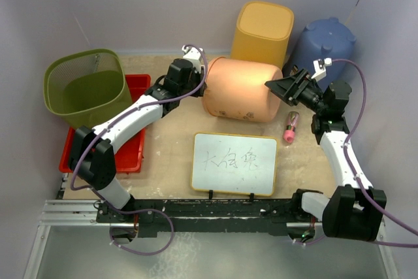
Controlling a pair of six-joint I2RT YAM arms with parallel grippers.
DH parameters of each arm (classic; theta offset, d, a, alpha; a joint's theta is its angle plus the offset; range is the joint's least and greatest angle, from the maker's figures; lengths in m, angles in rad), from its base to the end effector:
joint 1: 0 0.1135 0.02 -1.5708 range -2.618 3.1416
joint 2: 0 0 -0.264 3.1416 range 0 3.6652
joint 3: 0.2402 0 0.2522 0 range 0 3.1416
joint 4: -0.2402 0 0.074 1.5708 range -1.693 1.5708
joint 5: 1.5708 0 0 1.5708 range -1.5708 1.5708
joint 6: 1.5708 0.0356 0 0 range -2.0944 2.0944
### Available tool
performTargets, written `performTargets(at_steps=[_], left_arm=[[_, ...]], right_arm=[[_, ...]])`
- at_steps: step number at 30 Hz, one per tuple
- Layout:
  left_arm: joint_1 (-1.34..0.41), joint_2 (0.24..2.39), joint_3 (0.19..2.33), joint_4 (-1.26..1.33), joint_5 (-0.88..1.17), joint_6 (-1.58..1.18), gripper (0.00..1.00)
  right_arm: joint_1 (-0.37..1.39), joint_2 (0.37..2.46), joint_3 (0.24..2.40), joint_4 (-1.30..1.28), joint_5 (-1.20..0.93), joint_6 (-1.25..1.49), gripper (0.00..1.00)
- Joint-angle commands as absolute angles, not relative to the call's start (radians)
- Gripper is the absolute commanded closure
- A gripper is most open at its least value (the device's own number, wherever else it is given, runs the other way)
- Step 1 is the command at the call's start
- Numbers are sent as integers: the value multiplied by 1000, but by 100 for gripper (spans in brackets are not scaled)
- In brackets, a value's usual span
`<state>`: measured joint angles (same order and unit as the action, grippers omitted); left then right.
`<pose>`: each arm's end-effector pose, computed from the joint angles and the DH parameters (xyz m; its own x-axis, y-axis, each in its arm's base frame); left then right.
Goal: Turn the large container upside down
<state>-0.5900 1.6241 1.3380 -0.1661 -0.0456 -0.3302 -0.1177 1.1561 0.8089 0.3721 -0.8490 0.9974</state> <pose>0.3204 -0.2126 0.3177 -0.5126 -0.0466 -0.8574 0.3758 0.8856 -0.2728 0.2632 -0.0042 0.3306 -0.5474 0.6237 -0.5580 -0.3829 0.4062 0.8297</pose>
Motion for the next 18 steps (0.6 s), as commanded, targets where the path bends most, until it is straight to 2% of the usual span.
performTargets(at_steps=[1,12,18], left_arm=[[-619,1666,1310,-182,52,-364,90],[-619,1656,1276,-148,77,-391,89],[-620,1643,1258,-141,72,-392,88]], right_arm=[[-54,1105,847,531,-969,1103,14],[95,1162,895,424,-867,988,13],[126,1222,947,485,-850,1014,13]])
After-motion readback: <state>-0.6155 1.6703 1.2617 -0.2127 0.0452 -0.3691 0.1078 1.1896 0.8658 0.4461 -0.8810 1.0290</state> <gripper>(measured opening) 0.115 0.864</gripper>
